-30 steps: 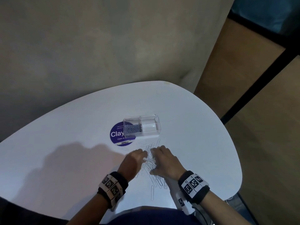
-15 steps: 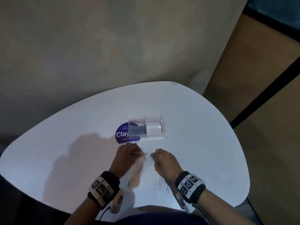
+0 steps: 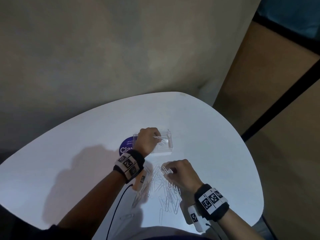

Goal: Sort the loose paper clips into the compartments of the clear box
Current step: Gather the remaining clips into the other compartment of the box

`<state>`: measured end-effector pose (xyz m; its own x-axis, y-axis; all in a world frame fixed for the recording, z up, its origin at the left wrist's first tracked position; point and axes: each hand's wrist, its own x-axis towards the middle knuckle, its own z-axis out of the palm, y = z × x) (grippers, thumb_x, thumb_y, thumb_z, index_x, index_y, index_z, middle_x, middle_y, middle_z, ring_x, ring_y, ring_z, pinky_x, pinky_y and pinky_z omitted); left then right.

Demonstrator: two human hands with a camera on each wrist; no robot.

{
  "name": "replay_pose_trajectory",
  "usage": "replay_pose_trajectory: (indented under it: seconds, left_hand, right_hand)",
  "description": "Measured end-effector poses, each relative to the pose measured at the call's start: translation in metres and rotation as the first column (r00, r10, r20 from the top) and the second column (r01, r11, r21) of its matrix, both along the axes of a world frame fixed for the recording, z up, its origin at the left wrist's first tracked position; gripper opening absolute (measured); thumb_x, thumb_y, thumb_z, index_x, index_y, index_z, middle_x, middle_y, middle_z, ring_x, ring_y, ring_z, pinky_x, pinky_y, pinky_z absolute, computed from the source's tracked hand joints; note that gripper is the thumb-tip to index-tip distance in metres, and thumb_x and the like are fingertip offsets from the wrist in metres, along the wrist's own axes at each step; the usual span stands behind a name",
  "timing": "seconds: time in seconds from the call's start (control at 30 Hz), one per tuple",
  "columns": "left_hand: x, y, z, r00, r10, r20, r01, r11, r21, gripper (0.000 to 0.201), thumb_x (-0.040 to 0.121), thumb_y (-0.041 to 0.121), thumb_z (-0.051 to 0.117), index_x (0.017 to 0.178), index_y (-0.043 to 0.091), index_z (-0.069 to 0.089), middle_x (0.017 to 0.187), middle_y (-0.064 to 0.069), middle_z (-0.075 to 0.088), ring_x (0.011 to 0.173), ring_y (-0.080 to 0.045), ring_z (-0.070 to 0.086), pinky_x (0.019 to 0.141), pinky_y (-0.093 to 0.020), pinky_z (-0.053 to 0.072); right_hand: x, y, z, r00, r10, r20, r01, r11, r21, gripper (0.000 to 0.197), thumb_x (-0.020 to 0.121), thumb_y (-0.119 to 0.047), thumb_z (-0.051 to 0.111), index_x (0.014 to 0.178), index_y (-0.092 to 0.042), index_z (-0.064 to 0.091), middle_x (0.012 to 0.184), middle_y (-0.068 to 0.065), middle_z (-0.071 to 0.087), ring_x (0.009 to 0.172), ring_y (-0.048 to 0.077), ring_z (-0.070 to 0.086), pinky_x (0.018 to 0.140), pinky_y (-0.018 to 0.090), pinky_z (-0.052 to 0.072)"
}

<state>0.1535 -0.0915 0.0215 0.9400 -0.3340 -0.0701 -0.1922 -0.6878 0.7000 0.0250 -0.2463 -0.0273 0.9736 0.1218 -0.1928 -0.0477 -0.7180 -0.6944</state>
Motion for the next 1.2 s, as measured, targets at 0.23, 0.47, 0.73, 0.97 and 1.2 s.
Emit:
replay_pose_trajectory:
  seconds: [0.23,0.47,0.73,0.97,1.2]
  left_hand:
    - [0.019,-0.032,-0.025,0.994,-0.064,-0.085,0.084,0.961,0.264,0.011,0.079,0.006,0.071,0.088,0.012,0.067,0.101,-0.008,0.066,0.092,-0.025,0.063,0.075,-0.028,0.047]
    - [0.007,0.007,-0.015,0.997,0.025,0.068,-0.025,1.0,0.002,0.024,0.087,0.0,0.049,0.089,0.011,0.07,0.074,-0.002,0.069,0.052,-0.003,0.057,0.049,-0.014,0.045]
    - [-0.057,0.073,-0.014,0.989,0.015,0.147,-0.032,0.993,0.115,0.013,0.078,0.002,0.068,0.069,0.012,0.07,0.069,0.005,0.07,0.051,-0.006,0.062,0.049,-0.019,0.046]
    - [-0.103,0.089,-0.044,0.991,0.124,-0.058,-0.124,0.992,0.003,0.02,0.082,0.005,0.063,0.084,0.023,0.072,0.071,0.014,0.07,0.061,-0.001,0.065,0.064,-0.02,0.053]
    - [-0.104,0.092,-0.058,0.998,0.063,0.021,-0.066,0.976,0.206,0.018,0.085,0.018,0.06,0.098,0.029,0.068,0.102,0.015,0.069,0.096,-0.01,0.06,0.081,-0.027,0.047]
  right_hand:
    - [0.006,-0.005,0.024,0.996,-0.083,-0.022,0.084,0.996,0.031,0.022,0.079,-0.02,0.078,0.101,-0.021,0.079,0.082,0.005,0.075,0.073,0.018,0.064,0.073,0.029,0.051]
    - [0.046,-0.005,0.05,0.992,-0.12,0.03,0.118,0.991,0.06,0.026,0.081,-0.014,0.08,0.106,-0.017,0.078,0.088,0.0,0.075,0.076,0.018,0.066,0.078,0.029,0.055]
    - [0.126,0.018,0.041,0.993,-0.085,0.086,0.087,0.996,-0.025,0.013,0.077,-0.005,0.075,0.086,-0.014,0.076,0.075,0.003,0.067,0.079,0.021,0.058,0.074,0.029,0.047]
    - [0.136,0.026,0.019,0.997,0.073,-0.018,-0.075,0.957,-0.281,0.025,0.082,-0.002,0.068,0.098,-0.018,0.078,0.106,0.009,0.073,0.102,0.029,0.065,0.08,0.03,0.051]
    - [0.125,0.013,0.045,0.998,0.059,-0.025,-0.063,0.979,-0.196,0.023,0.083,-0.01,0.068,0.104,-0.018,0.076,0.104,0.003,0.074,0.099,0.023,0.065,0.087,0.035,0.054]
